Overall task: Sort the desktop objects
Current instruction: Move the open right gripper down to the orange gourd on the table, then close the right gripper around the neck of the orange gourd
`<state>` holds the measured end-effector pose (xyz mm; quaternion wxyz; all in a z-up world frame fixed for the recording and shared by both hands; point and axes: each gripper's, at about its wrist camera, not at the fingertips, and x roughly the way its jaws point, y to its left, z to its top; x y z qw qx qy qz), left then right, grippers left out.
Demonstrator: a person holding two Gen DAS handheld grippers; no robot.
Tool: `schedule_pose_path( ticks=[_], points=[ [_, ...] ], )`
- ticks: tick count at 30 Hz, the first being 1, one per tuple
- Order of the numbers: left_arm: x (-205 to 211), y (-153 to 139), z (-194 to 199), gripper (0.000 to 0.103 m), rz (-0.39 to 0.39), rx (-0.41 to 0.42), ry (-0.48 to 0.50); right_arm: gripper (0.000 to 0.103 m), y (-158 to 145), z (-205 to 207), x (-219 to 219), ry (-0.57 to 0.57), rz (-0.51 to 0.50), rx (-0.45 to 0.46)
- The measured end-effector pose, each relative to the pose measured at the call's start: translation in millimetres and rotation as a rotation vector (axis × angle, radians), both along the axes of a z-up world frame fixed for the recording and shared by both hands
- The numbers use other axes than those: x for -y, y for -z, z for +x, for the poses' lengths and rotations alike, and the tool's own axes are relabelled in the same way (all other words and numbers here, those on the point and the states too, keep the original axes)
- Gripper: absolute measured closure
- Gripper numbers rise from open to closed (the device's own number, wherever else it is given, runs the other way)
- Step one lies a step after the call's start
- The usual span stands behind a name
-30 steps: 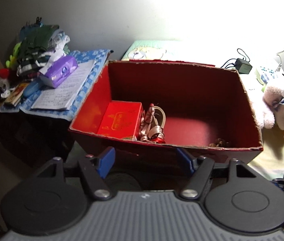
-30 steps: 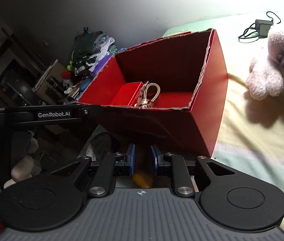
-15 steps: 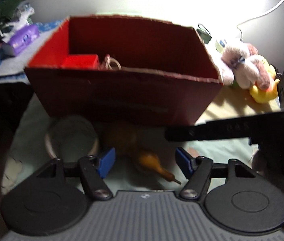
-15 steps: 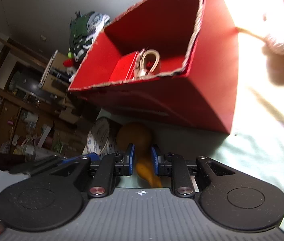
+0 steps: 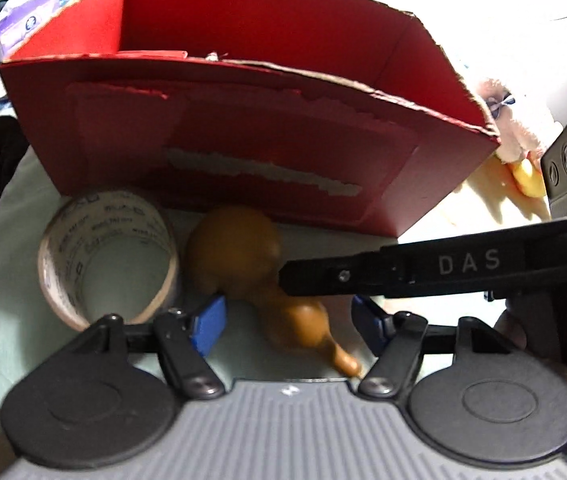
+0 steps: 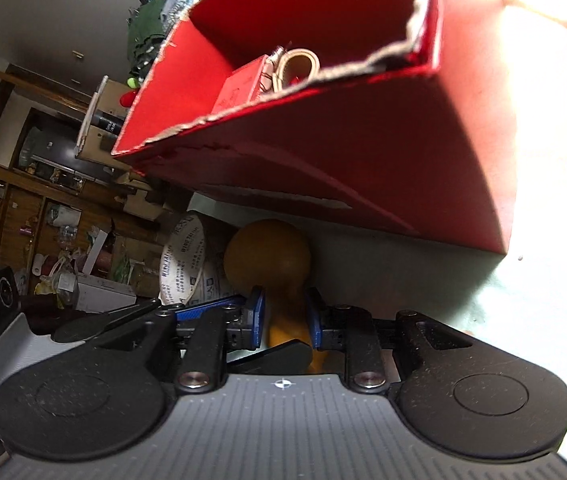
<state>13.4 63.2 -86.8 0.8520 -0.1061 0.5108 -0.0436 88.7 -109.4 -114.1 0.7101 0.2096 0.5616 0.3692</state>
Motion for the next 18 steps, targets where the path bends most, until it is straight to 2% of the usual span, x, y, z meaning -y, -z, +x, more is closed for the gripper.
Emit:
schedule_pose_path(
  ticks=[5,13,18],
  points=[
    [1.1,7.4,6.5,0.032,0.012,-0.013,0.030,0.072,4.9,2.7,-4.5,-0.006,-0.016,-0.018],
    [13.9,8.7,7.8,0.033,0.008,-0.015,0.116,0.074,0.9,-0.9,7.1,-0.023,-0.021,-0.004],
    [27.3,6.8,4.8,0.037,0.015,-0.006,0.181,0.074,2.3,-3.0,30.2,0.010,-0.029,-0.014]
  ],
)
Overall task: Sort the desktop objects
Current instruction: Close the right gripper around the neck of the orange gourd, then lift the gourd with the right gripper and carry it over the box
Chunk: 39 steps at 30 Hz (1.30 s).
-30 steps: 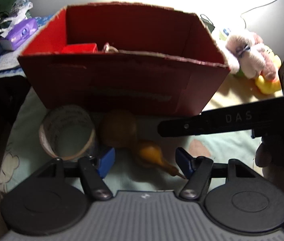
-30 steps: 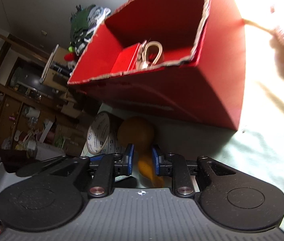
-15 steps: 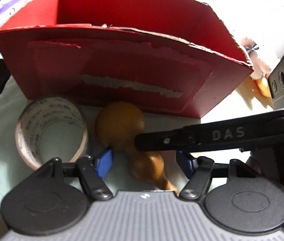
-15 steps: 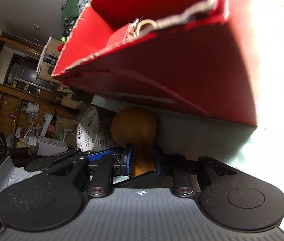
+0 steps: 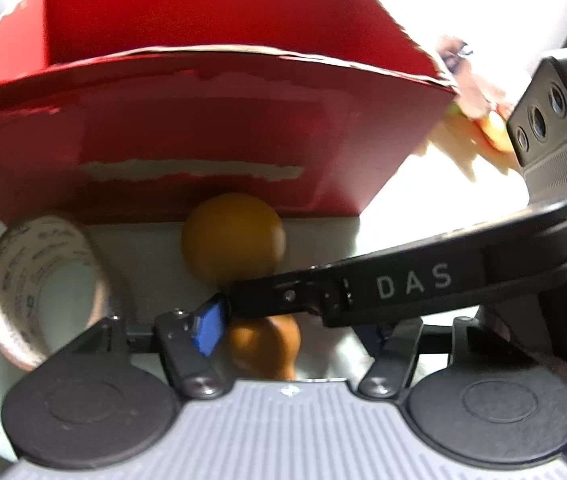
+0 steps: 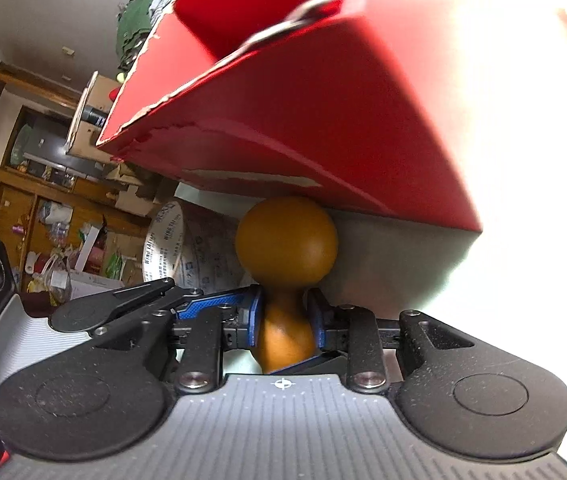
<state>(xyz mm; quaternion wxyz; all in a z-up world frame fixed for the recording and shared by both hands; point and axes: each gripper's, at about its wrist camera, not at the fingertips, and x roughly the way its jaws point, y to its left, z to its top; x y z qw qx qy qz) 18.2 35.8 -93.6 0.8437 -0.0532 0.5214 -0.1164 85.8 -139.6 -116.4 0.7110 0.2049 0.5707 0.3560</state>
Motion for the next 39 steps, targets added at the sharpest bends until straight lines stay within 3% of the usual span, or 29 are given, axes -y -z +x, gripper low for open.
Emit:
schedule_pose_path(
  ticks=[5,15,22,26,32,34,39],
  points=[
    [20.8,-1.5,-3.9,0.045,0.002,0.006,0.092,0.074,0.4,-5.8,31.6,0.053,-0.011,-0.015],
    [80.0,-8.0,-2.9,0.045,0.008,0.039,0.290,0.074,-1.7,-27.8,102.0,0.200,-0.015,-0.010],
    [125.8,-26.1,-3.6,0.045,0.009,0.114,0.365,0.074,-22.7,-32.7,148.0,0.300,0.010,0.070],
    [146.9,-44.3,17.6,0.045,-0.002,0.184,0.380,0.074,-45.6,-26.3,164.6,0.341,0.033,0.150],
    [144.9,-91.5,31.3,0.045,0.014,0.305,0.384,0.074,-84.8,-6.5,155.7,0.349,0.069,0.276],
    [137.5,-107.6,35.7,0.045,0.024,0.341,0.379,0.074,-101.6,5.6,119.8,0.340,0.080,0.309],
    [106.1,-135.5,56.3,0.045,0.032,0.388,0.348,0.074,-121.2,34.5,85.7,0.307,0.100,0.356]
  ],
)
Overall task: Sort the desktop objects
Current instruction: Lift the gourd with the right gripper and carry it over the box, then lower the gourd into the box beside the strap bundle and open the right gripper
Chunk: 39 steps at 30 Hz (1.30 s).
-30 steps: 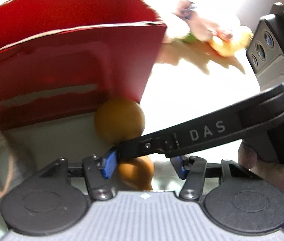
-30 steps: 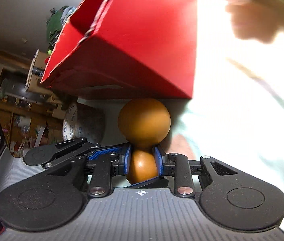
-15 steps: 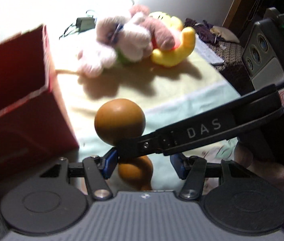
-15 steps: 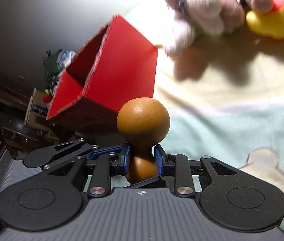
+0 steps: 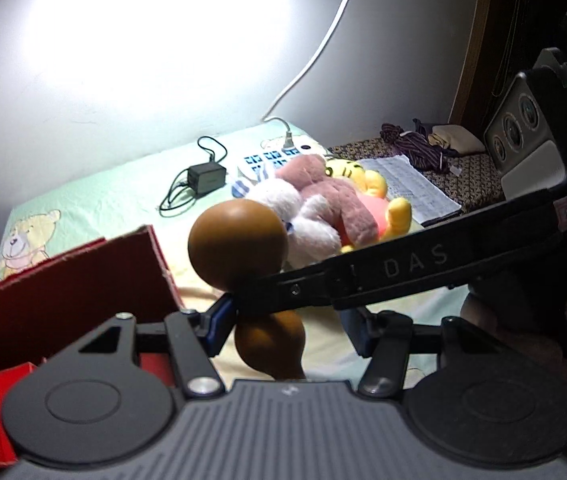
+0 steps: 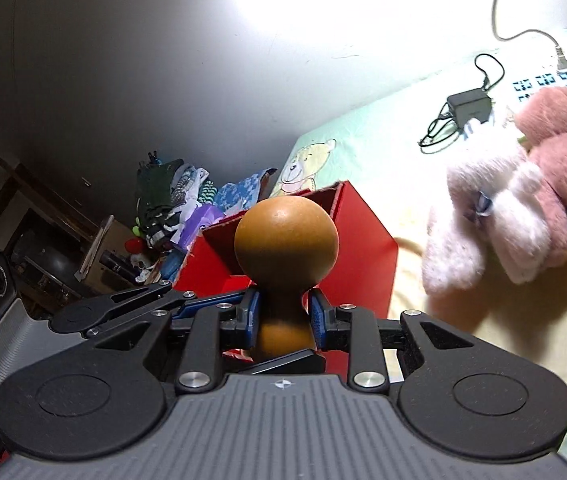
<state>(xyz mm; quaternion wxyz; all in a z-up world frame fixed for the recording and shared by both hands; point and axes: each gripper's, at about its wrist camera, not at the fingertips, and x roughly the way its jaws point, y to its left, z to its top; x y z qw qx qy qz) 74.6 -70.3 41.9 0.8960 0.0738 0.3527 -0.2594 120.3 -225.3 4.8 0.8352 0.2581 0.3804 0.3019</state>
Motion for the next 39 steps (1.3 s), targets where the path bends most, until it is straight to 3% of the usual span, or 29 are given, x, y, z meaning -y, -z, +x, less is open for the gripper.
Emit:
schedule_pose_path(
  ticks=[7,13,19,25,29,32,36,39],
  points=[
    [-54.0,-2.4,31.6,0.045,0.034,0.001,-0.053,0.074,-1.0,37.3,-51.2,-0.065,-0.029,-0.014],
    [-97.4,28.1,61.1,0.045,0.009,-0.112,-0.073,0.074,23.3,61.9,-91.1,-0.088,-0.094,-0.117],
    [-120.7,61.6,78.8,0.045,0.000,-0.217,-0.069,0.074,39.1,77.3,-127.2,-0.094,-0.224,-0.194],
    [-142.2,80.9,100.6,0.045,-0.019,-0.306,-0.073,0.075,54.5,90.1,-145.6,-0.067,-0.278,-0.256],
    [-145.6,95.4,116.2,0.045,0.014,-0.361,-0.077,0.075,65.2,97.1,-155.9,-0.048,-0.311,-0.293],
    [-147.8,101.4,124.4,0.045,0.031,-0.409,-0.082,0.081,69.8,99.3,-158.8,-0.053,-0.298,-0.310],
    [-144.1,108.1,131.1,0.047,0.127,-0.434,-0.081,0.082,76.4,102.8,-159.9,-0.063,-0.289,-0.362],
    [-143.1,109.5,132.1,0.047,0.139,-0.444,-0.065,0.081,78.9,102.1,-155.8,-0.062,-0.267,-0.385]
  ],
)
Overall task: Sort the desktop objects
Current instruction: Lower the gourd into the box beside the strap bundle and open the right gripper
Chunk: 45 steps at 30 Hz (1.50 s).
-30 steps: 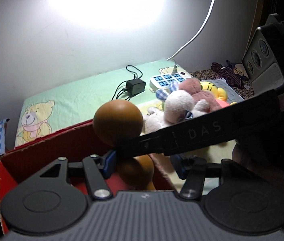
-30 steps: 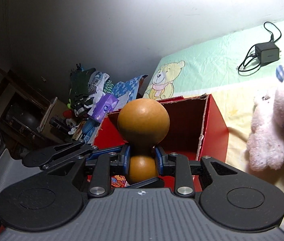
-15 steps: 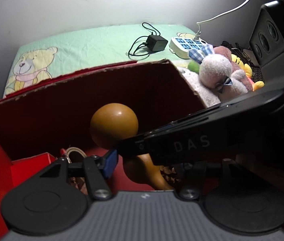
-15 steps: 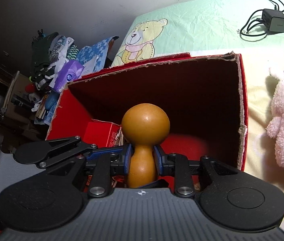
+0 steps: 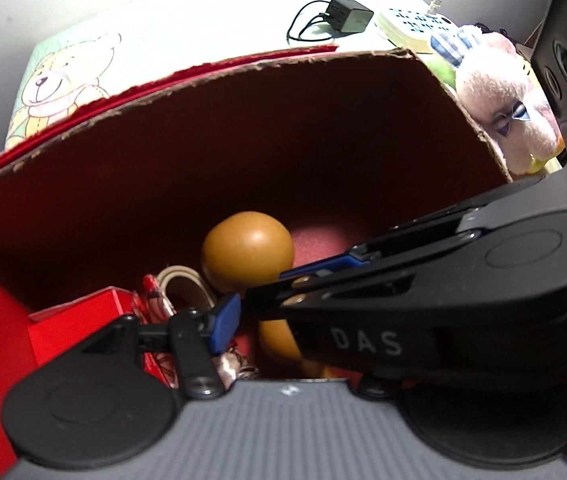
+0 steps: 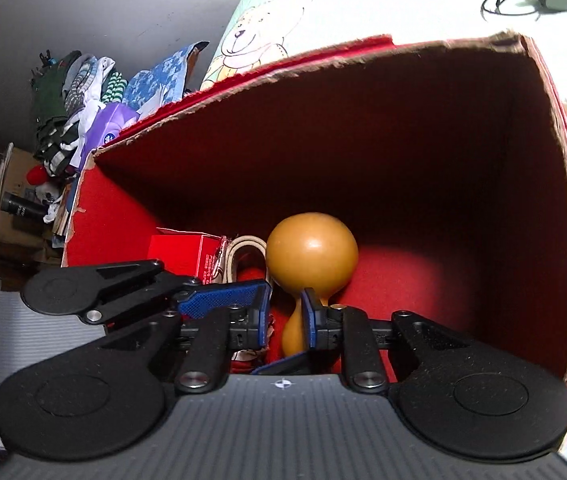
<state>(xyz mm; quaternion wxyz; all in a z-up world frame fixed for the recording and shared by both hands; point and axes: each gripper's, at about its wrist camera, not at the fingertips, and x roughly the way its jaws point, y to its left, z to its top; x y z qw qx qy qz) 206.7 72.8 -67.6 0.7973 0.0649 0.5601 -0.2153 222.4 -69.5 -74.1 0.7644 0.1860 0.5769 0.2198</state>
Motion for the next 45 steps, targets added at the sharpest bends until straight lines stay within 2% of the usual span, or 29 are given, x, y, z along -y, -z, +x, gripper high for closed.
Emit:
schedule_pose_path(
  ticks=[3,6,9,18,27,36,42,45],
  points=[
    [-0.3,1.0,-1.6,0.046,0.011,0.001,0.007,0.081,4.3,-0.2,3.9,0.006,0.029,-0.036],
    [-2.5,2.6,-0.2,0.044,0.009,-0.019,-0.009,0.081,4.9,-0.8,4.4,0.008,0.033,-0.049],
    [-0.2,1.9,-3.3,0.043,0.028,-0.006,-0.002,0.080,5.5,-1.8,6.1,0.002,0.062,-0.046],
    [13.8,-8.3,-25.9,0.034,0.150,0.158,0.024,0.079,-1.0,-10.3,10.4,0.006,0.095,0.045],
    [13.9,-11.6,-29.5,0.037,0.168,0.190,-0.010,0.079,-7.6,-15.9,14.3,0.035,0.124,0.158],
    [6.3,-15.2,-28.5,0.037,0.173,0.196,-0.065,0.078,-9.3,-14.9,10.3,0.040,0.111,0.178],
    [6.2,-17.0,-30.7,0.036,0.200,0.218,-0.102,0.078,-12.1,-19.3,6.9,0.063,0.059,0.207],
    [10.6,-15.6,-26.6,0.036,0.208,0.236,-0.110,0.078,-12.9,-20.5,8.6,0.068,0.065,0.227]
  ],
)
